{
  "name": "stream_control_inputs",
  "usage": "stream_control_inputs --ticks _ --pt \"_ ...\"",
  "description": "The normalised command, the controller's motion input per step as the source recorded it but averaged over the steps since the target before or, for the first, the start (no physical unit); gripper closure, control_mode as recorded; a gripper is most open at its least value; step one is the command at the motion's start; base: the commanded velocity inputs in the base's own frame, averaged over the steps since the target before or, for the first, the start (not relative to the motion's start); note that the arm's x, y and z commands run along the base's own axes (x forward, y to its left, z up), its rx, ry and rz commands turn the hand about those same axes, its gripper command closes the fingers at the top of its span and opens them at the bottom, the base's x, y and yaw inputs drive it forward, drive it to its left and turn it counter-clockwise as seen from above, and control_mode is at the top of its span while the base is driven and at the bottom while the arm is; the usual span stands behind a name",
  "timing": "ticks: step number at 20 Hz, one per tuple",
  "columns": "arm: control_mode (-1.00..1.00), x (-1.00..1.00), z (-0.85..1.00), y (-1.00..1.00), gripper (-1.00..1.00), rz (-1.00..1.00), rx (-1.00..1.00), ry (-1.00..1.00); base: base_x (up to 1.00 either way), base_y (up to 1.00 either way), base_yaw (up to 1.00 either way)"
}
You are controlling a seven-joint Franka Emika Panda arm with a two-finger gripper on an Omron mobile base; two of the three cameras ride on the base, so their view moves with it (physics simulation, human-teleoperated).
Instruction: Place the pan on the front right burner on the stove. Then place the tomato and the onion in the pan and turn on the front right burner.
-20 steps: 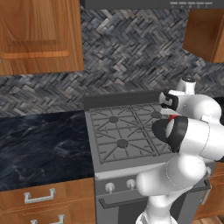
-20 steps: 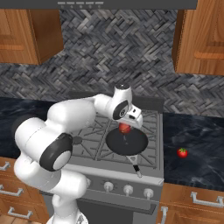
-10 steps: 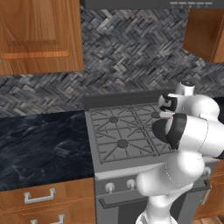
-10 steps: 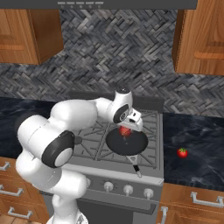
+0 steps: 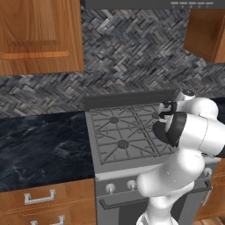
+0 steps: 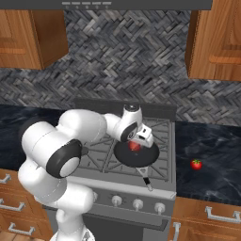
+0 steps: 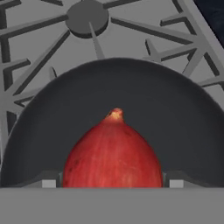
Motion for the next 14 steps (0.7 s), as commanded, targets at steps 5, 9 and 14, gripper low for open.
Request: stream_control_inputs --ticks 5,9,14 --pt "-1.0 0.04 -0.23 0.0 1.0 0.0 -0.01 -0.13 0.0 0.0 0.0" --pt "-1.0 0.0 -0.08 0.0 1.0 0.0 0.0 -0.02 0.0 0.0 0.0" --pt "-1.0 0.0 0.0 0.0 1.0 0.0 0.0 0.0 0.0 0.0 0.0"
